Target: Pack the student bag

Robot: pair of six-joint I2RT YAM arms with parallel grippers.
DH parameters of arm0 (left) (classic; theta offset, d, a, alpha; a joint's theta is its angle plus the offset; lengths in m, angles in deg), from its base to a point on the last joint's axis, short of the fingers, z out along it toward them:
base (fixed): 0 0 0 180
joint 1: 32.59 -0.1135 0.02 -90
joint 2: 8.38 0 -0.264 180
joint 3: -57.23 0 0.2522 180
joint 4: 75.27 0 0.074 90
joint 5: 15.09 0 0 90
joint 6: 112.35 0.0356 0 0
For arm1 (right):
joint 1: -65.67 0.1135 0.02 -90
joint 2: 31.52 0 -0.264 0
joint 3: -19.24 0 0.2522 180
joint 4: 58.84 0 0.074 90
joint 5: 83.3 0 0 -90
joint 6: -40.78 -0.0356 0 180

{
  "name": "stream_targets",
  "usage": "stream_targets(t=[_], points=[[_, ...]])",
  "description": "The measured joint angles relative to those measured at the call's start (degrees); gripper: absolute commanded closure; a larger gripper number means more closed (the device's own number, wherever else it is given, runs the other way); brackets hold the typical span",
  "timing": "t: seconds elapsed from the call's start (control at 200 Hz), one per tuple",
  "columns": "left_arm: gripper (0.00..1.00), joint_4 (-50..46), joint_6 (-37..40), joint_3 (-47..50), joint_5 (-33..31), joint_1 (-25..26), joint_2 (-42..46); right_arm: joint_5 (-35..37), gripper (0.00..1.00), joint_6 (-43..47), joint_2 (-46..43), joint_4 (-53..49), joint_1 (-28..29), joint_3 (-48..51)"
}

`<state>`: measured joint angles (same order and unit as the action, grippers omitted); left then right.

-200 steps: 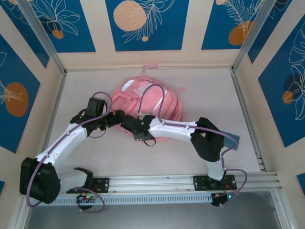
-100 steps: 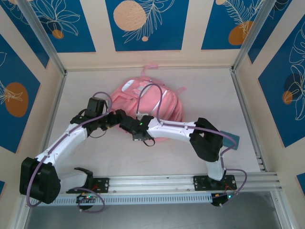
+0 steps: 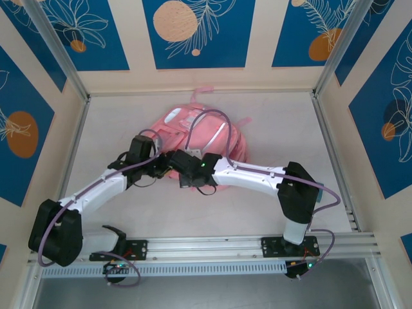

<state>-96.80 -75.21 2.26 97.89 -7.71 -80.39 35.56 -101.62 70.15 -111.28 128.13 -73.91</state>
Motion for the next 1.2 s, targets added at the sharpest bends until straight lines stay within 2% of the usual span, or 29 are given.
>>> stream_targets(t=[0.2, 0.405, 0.5, 0.73, 0.855, 1.055, 1.2], points=[[0.58, 2.47, -2.84, 0.13, -0.44, 1.01, -2.23, -2.43, 1.00, 1.07, -1.09, 1.31, -0.87, 1.11], [0.90, 2.32, -3.96, 0.15, -2.64, 1.29, -3.13, -1.14, 1.00, 0.92, -1.49, 0.66, -0.85, 1.53], [0.99, 1.99, -3.82, 0.13, -3.98, 1.55, -3.15, 0.61, 1.00, 0.04, -2.03, -0.33, -0.61, 2.29], [1.00, -2.25, -1.18, -0.96, -8.52, 1.77, -3.23, 8.50, 1.00, -2.62, -8.61, -7.21, -0.90, 7.65], [1.00, -3.80, 0.44, -1.70, -9.68, 1.77, -3.23, 9.75, 1.00, -2.45, -12.24, -8.28, -2.73, 11.06], [1.00, -4.72, 2.95, -3.76, -7.52, 1.77, -4.79, 6.95, 0.69, 1.64, -14.95, -3.58, -2.40, 12.39], [1.00, -4.66, 4.50, -5.79, -3.91, 1.97, -6.34, 5.16, 0.61, 1.62, -14.99, -0.31, -0.81, 12.39]])
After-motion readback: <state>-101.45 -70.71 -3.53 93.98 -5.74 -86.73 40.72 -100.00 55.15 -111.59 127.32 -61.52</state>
